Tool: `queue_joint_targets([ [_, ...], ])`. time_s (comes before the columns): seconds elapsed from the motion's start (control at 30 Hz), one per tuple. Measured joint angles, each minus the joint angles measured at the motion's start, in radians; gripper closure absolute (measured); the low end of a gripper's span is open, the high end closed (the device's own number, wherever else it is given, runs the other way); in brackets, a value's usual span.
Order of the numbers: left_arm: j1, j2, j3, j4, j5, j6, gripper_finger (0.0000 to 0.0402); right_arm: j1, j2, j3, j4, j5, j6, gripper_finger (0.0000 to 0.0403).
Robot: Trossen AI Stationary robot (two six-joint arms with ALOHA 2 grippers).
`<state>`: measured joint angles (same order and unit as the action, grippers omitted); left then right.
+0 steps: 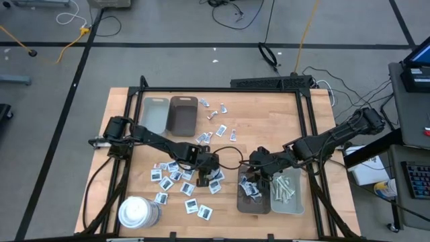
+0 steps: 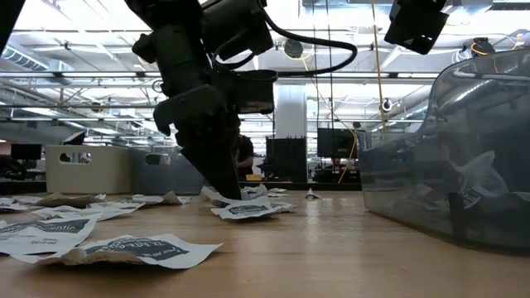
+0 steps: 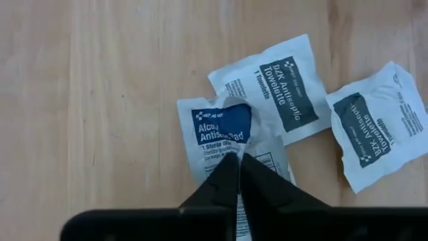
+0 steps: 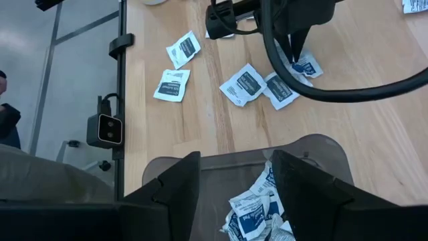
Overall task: Pick & Place First Aid Supplies
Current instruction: Put the white alcohol pad into the bottom black bin
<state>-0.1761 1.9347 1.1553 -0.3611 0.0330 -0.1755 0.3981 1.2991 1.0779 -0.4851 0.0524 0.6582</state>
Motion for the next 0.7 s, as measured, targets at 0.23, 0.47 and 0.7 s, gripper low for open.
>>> queue_joint_targets([
  [0.23, -0.003, -0.066, -0.005, -0.012, 0.028, -0.015, 0.0394, 0.000, 0.000, 0.000, -0.001, 0.000, -0.001, 0.0222],
  [0.47, -0.001, -0.100, -0.003, -0.012, 0.020, 0.017, 0.0383, 0.000, 0.000, 0.000, -0.001, 0.001, -0.016, 0.0222],
  [0.7, 0.000, -0.082, -0.005, -0.009, -0.030, 0.062, 0.0395, 0.000, 0.000, 0.000, 0.000, 0.003, -0.020, 0.0222],
])
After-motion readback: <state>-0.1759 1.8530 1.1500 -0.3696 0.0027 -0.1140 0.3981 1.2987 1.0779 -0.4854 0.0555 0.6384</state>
